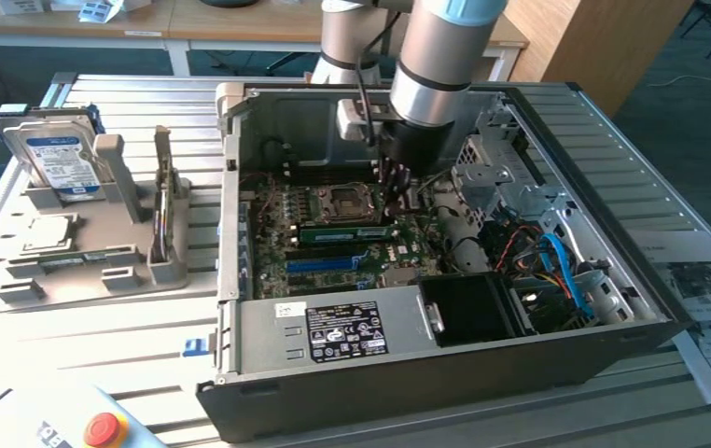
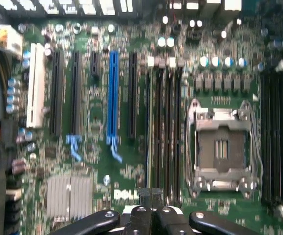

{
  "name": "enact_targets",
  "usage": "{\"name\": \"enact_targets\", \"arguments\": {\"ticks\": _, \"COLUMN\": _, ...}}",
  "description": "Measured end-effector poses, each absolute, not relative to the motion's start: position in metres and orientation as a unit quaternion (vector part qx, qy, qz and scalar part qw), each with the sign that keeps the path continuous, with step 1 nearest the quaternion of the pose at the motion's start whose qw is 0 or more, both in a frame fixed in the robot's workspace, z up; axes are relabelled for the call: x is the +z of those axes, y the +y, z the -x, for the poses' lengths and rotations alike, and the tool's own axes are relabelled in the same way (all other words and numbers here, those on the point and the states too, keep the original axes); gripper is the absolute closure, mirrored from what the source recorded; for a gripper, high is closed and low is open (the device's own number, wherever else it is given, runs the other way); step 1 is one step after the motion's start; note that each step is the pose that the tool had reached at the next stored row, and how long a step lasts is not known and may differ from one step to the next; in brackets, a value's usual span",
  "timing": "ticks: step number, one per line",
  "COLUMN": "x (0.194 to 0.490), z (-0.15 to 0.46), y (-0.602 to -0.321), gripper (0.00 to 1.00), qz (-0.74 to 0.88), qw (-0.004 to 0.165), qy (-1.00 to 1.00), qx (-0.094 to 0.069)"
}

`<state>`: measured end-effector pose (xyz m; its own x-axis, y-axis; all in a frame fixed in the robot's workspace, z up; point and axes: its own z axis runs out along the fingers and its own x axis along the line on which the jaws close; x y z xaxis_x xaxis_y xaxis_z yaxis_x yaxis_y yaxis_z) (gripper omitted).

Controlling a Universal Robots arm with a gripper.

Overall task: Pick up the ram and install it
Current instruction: 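Press down the ram until it locks into place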

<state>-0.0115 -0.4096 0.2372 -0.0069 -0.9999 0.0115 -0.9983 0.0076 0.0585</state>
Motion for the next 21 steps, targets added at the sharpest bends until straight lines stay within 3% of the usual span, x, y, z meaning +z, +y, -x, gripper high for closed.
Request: {"name": "enact_targets", "arguments": {"ticks": 21, "x": 0.236, "z": 0.07, "y": -0.41, "gripper": 0.89, "qz": -0.704, "qw": 0.025, "qy": -0.709, "qx": -0.017}}
